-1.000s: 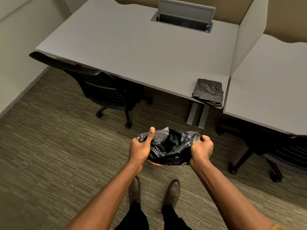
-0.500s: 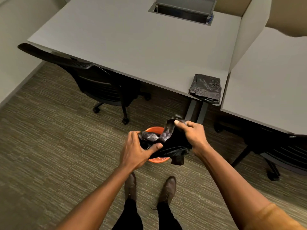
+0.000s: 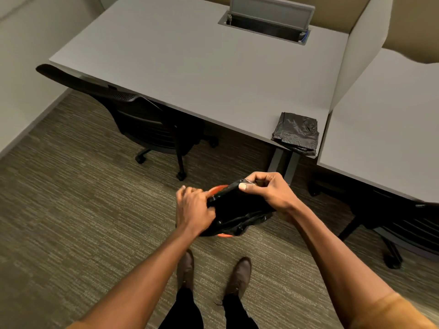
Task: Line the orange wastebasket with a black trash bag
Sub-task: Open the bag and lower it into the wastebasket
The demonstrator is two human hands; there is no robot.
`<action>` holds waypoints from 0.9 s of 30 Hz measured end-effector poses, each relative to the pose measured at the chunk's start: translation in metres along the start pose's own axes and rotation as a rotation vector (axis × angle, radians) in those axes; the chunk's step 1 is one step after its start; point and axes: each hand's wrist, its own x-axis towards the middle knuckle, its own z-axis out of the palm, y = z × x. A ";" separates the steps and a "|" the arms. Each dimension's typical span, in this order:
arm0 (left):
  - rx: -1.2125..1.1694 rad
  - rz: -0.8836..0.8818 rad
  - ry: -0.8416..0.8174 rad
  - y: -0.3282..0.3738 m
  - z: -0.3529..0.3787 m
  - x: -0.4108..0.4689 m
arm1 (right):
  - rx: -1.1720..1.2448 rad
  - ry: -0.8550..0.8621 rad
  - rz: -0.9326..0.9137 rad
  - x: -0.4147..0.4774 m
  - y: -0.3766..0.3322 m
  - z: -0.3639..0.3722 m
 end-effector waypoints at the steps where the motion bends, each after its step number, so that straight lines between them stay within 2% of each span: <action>1: -0.091 -0.062 0.005 -0.004 -0.001 0.001 | -0.015 -0.007 0.006 0.000 0.000 -0.004; 3: -0.242 -0.182 0.053 -0.009 -0.004 0.005 | -0.159 -0.010 -0.007 0.004 0.003 -0.013; 8: -0.393 -0.427 0.175 -0.016 -0.016 0.018 | -0.868 0.005 0.061 0.015 0.023 -0.025; 10: -0.458 -0.487 0.185 -0.018 -0.017 0.023 | -1.000 0.130 0.131 0.012 0.030 -0.021; 12: -0.511 -0.532 0.196 -0.019 -0.016 0.026 | -0.997 0.319 0.187 0.006 0.039 -0.016; 14: -0.542 -0.590 0.216 -0.020 -0.017 0.026 | -0.866 0.517 0.269 -0.001 0.048 -0.010; 17: -0.618 -0.704 0.212 -0.020 -0.018 0.023 | -0.337 0.790 0.504 -0.003 0.059 -0.007; 20: -0.642 -0.741 0.138 -0.018 -0.012 0.017 | 0.262 0.804 0.631 0.005 0.067 -0.004; 21: -0.660 -0.735 0.097 -0.018 -0.012 0.016 | 0.408 0.767 0.639 0.009 0.069 -0.002; 22: -0.680 -0.725 0.043 -0.019 -0.012 0.017 | 0.450 0.731 0.638 0.014 0.072 -0.002; 24: -0.774 -0.719 -0.104 -0.024 -0.014 0.022 | 0.207 0.635 0.615 0.020 0.072 -0.002; 26: -0.901 -0.730 -0.232 -0.029 -0.021 0.026 | -0.325 0.504 0.615 0.020 0.056 -0.005; 27: -0.904 -0.732 -0.227 -0.030 -0.026 0.029 | -0.566 0.471 0.594 0.018 0.043 -0.006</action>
